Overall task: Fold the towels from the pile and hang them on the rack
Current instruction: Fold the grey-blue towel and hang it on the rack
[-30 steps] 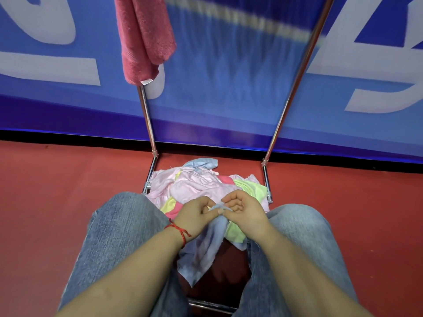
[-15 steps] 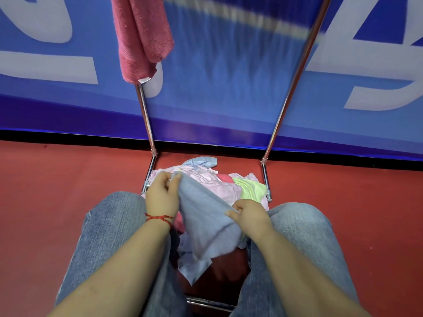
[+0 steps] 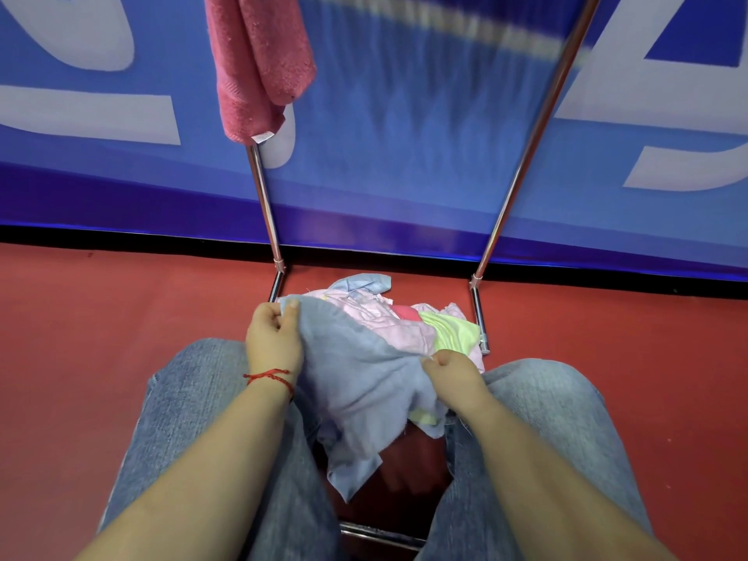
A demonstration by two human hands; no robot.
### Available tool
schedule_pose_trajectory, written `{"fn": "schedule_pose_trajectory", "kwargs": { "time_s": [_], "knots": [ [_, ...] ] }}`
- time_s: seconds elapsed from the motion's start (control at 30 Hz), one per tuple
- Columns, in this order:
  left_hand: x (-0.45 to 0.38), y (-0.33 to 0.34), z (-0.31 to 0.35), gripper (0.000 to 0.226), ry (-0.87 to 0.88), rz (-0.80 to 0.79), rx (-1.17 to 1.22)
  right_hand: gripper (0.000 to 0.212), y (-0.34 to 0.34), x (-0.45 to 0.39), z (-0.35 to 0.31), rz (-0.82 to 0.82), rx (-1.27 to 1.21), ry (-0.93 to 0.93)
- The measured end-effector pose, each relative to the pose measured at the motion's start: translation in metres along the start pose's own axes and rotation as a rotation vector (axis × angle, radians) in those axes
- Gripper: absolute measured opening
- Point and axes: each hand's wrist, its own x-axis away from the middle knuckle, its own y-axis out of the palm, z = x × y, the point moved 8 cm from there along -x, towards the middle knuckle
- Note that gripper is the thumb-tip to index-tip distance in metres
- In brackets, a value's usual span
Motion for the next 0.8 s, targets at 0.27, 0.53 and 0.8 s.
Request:
{"fn": "schedule_pose_trajectory", "kwargs": {
  "time_s": [0.27, 0.53, 0.8],
  "knots": [
    [0.042, 0.067, -0.008, 0.022, 0.001, -0.499, 0.088, 0.029, 0.023, 0.022, -0.011, -0.315, -1.115, 0.319],
    [0.065, 0.088, -0.002, 0.015, -0.051, -0.673, 0.234, 0.04, 0.019, 0.023, -0.027, -0.442, -1.437, 0.288],
    [0.072, 0.095, -0.013, 0.019, -0.384, -0.682, 0.516, 0.026, 0.023, 0.024, -0.042, -0.432, -1.236, 0.017]
  ]
}}
